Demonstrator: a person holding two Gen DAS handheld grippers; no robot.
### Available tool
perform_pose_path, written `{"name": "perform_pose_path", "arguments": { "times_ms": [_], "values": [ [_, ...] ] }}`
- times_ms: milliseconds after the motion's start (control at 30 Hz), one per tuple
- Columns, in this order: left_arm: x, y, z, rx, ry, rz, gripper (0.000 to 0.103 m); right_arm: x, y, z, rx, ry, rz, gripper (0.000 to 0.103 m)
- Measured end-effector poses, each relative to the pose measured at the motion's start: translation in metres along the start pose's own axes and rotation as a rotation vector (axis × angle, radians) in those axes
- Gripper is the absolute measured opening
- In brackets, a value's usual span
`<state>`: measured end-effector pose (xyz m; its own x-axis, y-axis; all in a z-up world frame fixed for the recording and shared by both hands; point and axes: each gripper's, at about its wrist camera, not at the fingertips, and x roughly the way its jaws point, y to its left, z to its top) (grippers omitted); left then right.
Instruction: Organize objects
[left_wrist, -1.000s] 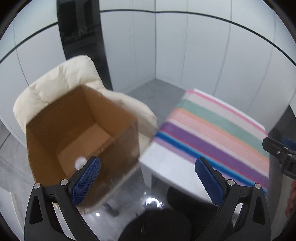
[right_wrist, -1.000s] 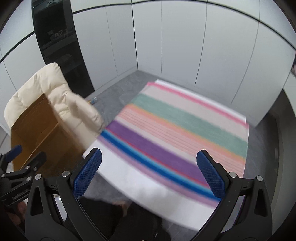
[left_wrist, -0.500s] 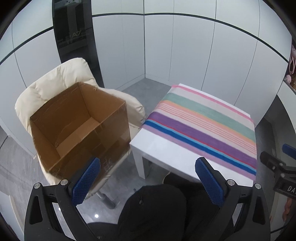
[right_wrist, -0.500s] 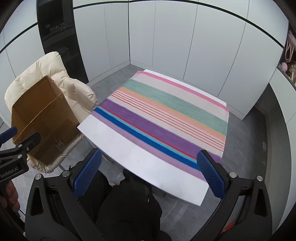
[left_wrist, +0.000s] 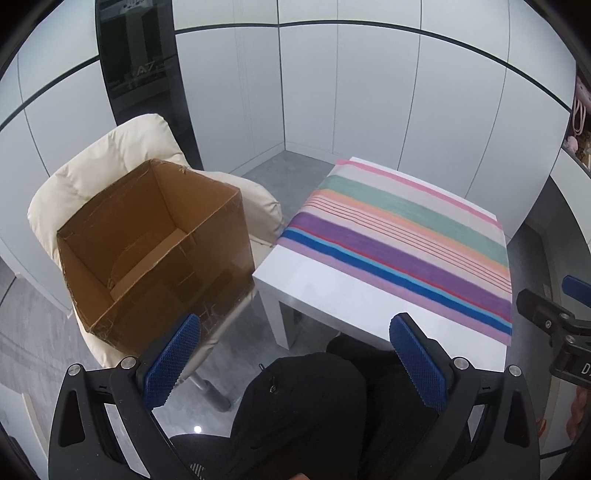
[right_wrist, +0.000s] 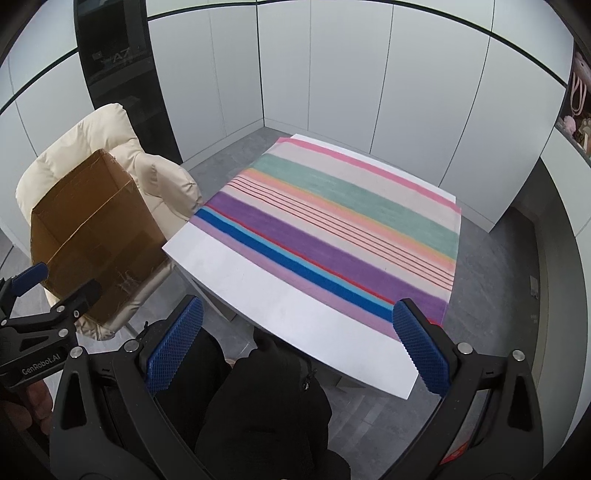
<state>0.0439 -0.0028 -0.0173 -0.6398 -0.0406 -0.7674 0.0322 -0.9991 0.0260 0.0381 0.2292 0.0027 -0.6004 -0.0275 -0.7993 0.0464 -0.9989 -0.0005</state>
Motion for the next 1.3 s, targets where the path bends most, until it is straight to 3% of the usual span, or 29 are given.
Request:
{"name": "perform_pose_path", "arguments": {
  "times_ms": [233,1300],
  "values": [
    [-0.002,-0.006,0.003,0.036,-0.042,0.018,0.103,0.005,0.004,-0.003,-0.003,0.012,0.008,0.103],
    [-0.002,-0.012,0.001,0.044,-0.040,-0.012,0.103,0.006,0.009,-0.003,-0.022,0.013,0.004,0.103]
  ]
}}
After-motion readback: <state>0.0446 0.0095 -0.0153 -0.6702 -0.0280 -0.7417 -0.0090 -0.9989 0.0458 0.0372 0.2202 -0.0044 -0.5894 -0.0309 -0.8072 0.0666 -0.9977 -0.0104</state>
